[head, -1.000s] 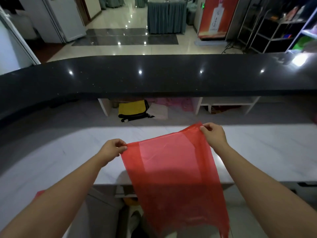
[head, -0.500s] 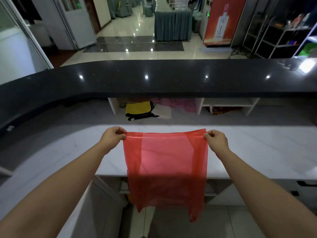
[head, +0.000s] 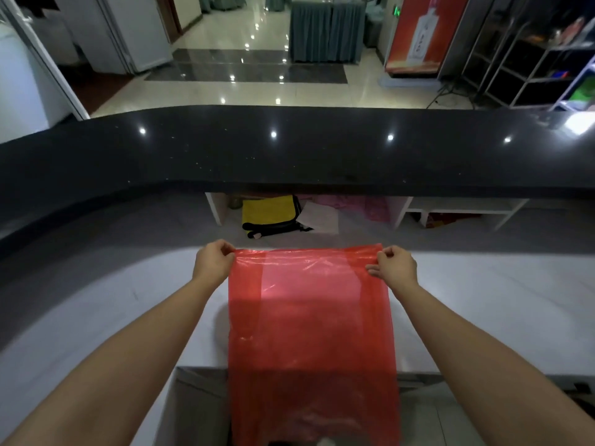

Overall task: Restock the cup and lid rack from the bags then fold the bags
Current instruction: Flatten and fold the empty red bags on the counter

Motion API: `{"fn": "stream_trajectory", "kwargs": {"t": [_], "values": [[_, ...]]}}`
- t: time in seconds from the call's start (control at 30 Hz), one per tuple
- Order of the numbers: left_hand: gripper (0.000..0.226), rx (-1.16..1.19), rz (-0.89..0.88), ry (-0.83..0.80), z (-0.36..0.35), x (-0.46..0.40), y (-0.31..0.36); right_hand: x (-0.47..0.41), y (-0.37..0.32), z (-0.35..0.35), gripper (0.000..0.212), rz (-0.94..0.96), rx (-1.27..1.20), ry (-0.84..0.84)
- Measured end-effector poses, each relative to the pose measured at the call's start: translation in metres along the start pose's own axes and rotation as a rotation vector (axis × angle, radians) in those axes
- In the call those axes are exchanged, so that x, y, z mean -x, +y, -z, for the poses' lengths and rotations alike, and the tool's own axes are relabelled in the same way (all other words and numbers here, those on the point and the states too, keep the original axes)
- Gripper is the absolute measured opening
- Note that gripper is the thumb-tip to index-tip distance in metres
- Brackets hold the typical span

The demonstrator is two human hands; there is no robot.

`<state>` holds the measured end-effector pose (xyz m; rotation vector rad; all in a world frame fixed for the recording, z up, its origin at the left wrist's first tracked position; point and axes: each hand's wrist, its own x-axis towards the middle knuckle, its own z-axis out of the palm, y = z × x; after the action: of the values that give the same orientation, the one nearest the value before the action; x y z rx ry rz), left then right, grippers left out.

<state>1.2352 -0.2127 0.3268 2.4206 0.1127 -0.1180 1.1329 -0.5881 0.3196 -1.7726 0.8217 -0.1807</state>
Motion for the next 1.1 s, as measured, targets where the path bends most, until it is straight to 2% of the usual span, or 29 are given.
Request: {"fn": "stream_trajectory", "kwargs": {"t": [0.23,0.37,0.47,0.57,0.63,0.7,0.77,0.9,1.1], "values": [[0.015,-0.072,0.033,-0.061,-0.064,-0.074,-0.036,-0.044,0.052,-0.06,0.022,-0.081,0.105,0.073],[0.017,-0.118,0.035,-0.073,-0.089,-0.104,-0.035,-0.068,0.064,-0.077,0.019,-0.073,0.204,0.101],[0.022,-0.144,-0.028,-0.031,-0.102,-0.118,-0.025,-0.082,0.062,-0.083,0.012,-0.054,0.264,0.137],[0.032,-0.301,-0.194,0.069,-0.109,-0.111,-0.013,-0.076,0.055,-0.086,0.045,0.049,0.272,0.164],[0.034,-0.363,-0.385,0.077,-0.114,-0.091,-0.006,-0.059,0.053,-0.088,0.05,0.225,0.321,0.121],[0.036,-0.426,-0.496,-0.003,-0.124,-0.065,0.002,-0.045,0.055,-0.096,0.046,0.427,0.475,0.017],[0.046,-0.488,-0.451,-0.111,-0.14,-0.042,0.004,-0.038,0.056,-0.112,0.048,0.526,0.663,-0.133],[0.061,-0.544,-0.31,-0.248,-0.167,-0.028,-0.012,-0.039,0.074,-0.144,0.061,0.487,0.998,-0.333],[0.065,-0.573,-0.284,-0.177,-0.178,-0.024,-0.052,-0.052,0.117,-0.12,0.064,0.403,1.089,-0.263]]}}
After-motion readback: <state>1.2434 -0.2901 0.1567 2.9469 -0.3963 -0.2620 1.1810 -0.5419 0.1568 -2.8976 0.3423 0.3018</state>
